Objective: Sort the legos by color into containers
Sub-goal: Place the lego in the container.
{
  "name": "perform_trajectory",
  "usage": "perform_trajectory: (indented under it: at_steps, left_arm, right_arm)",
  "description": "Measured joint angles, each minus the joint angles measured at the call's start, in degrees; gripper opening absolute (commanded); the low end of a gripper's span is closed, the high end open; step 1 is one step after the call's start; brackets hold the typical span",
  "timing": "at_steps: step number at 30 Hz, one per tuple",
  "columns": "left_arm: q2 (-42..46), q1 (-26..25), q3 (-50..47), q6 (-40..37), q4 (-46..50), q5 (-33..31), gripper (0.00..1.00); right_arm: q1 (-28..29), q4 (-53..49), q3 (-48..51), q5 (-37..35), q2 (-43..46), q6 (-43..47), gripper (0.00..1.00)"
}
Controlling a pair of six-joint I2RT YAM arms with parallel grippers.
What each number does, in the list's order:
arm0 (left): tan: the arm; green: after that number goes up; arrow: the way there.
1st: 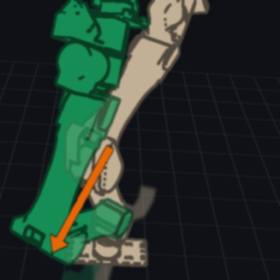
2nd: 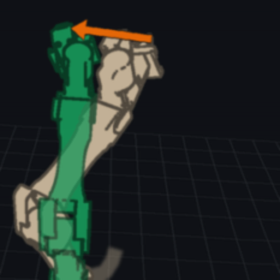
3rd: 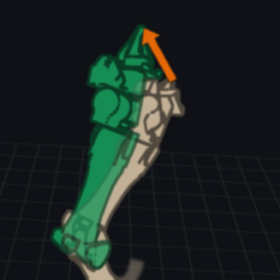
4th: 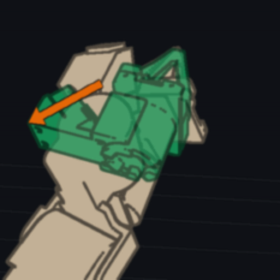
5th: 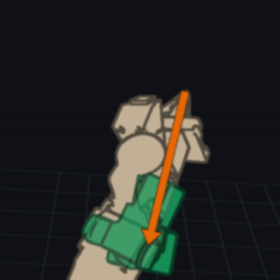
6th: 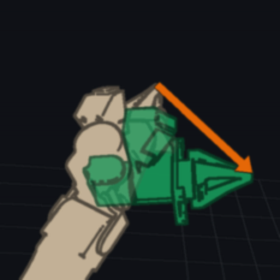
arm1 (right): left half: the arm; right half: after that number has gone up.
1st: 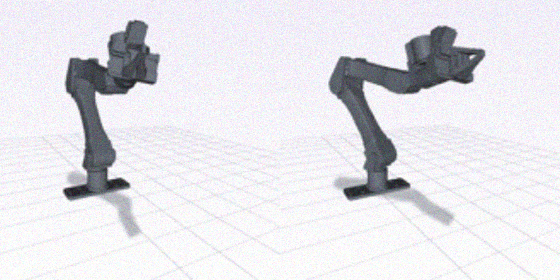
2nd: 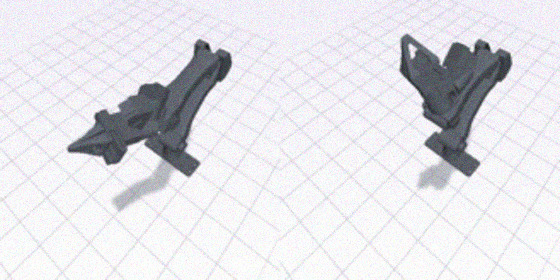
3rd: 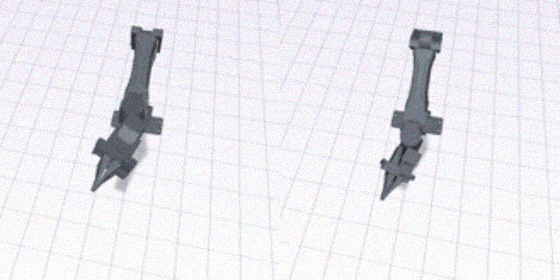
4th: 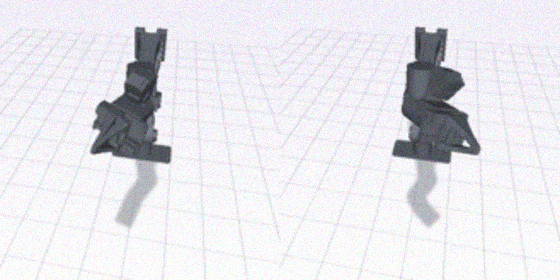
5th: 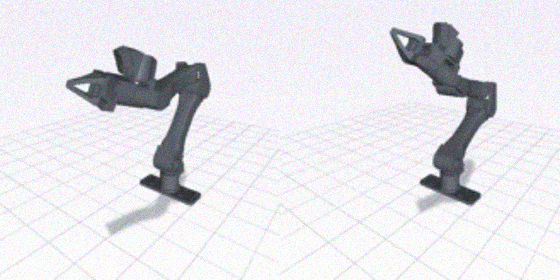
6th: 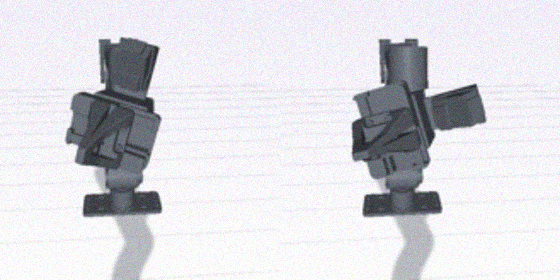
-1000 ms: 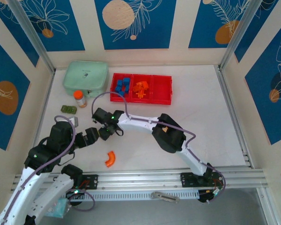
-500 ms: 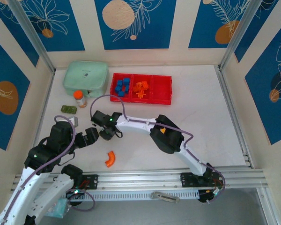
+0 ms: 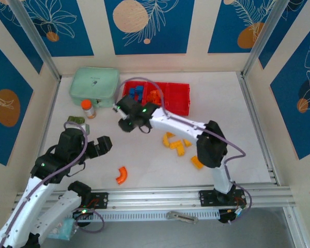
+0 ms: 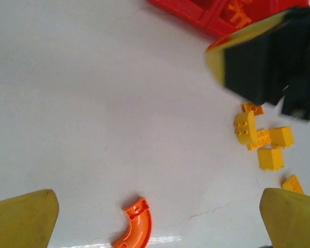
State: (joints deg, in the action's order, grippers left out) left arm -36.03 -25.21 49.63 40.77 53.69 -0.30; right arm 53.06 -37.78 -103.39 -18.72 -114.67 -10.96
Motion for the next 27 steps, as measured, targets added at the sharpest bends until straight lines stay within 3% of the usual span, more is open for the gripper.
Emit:
perform_trajectory:
  at_steps: [6, 11, 13, 18, 21, 27]
  left_arm:
    - [-5.9, 0.0, 0.0, -0.6, -6.0, 1.9, 0.99]
    - [-11.5, 0.0, 0.0, -0.8, -11.1, 3.1, 0.99]
    - [-13.5, 0.0, 0.2, -0.8, -12.3, 3.3, 0.99]
    - [-16.3, 0.0, 1.1, -1.1, -14.3, 3.7, 0.99]
    - [-16.7, 0.0, 1.4, -1.5, -14.5, 3.7, 0.99]
    - [-15.3, 0.1, 1.4, -1.9, -14.6, 3.7, 0.99]
  right_arm:
    - [-11.3, -1.0, -0.4, -1.4, 0.3, -2.9, 0.29]
    - [-18.6, -2.7, -7.8, -4.2, -6.1, -4.3, 0.3]
    - [-20.2, -3.2, -11.8, -4.9, -9.5, -4.5, 0.43]
    - [-21.5, -5.1, -19.4, -5.1, -16.2, -4.2, 0.61]
    - [-21.3, -6.1, -19.9, -5.0, -16.8, -4.0, 0.66]
    - [-19.2, -4.3, -9.6, -4.4, -9.7, -4.0, 0.72]
